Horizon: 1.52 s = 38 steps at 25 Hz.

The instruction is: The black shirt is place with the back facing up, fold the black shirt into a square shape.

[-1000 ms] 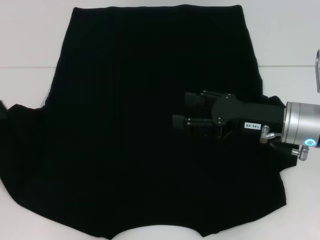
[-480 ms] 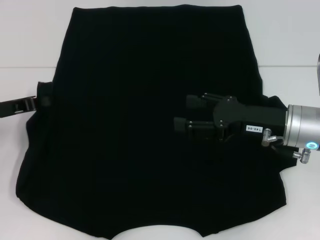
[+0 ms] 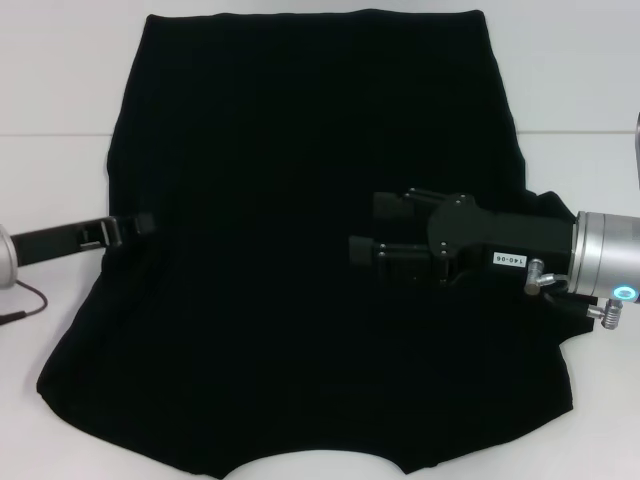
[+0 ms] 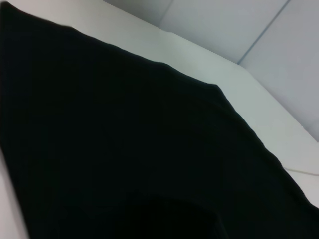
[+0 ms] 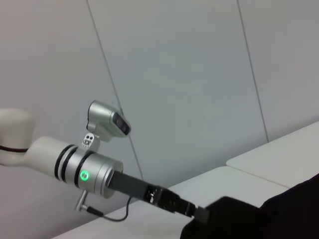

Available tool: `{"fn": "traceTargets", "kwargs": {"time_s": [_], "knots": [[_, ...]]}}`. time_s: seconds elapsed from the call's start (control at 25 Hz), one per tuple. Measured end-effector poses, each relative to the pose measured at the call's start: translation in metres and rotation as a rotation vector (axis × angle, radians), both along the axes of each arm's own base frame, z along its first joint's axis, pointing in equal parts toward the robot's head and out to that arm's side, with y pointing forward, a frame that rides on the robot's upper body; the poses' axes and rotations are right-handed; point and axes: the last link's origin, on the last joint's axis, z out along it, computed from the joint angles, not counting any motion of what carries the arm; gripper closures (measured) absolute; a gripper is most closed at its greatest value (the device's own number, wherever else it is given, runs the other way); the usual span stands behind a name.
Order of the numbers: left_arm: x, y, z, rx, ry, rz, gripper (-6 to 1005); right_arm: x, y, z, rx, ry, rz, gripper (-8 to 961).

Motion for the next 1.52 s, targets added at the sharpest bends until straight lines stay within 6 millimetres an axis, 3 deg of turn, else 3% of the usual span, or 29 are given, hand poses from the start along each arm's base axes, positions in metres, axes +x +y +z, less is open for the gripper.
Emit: {"fn": "traceTargets", "kwargs": {"time_s": [0.4,0.6,0.96,1.04,1.16,1.36,1.52], "knots": [[0.017,-0.005,-0.011,-0.073,-0.06,-0.079,923,0.0,0.002,0.002,0.007,-0.003,0.001,77],[0.028,-0.007,-0.009,-0.107,-0.097,-0.132,696,0.0,0.003,0.003,0.01,-0.005,-0.001,81],[0.038,-0.016,-0.013,-0.136,-0.091,-0.28,499,0.007,0.015,0.015,0.033,0.003,-0.1,88],[0.045,-0.021,-0.017,-0.141,-0.094,-0.357,455,0.015,0.022,0.022,0.03,-0.002,-0.192,89],[0.057,-0.028,-0.03,-0.142,-0.081,-0.508,222,0.029,0.03,0.034,0.004,-0.017,-0.335,92],[0.069,-0.035,-0.052,-0.147,-0.014,-0.678,65,0.063,0.032,0.061,-0.057,-0.04,-0.586,96],[0.073,-0.039,-0.063,-0.18,0.033,-0.758,66,0.095,0.025,0.083,-0.067,-0.061,-0.765,99]]}}
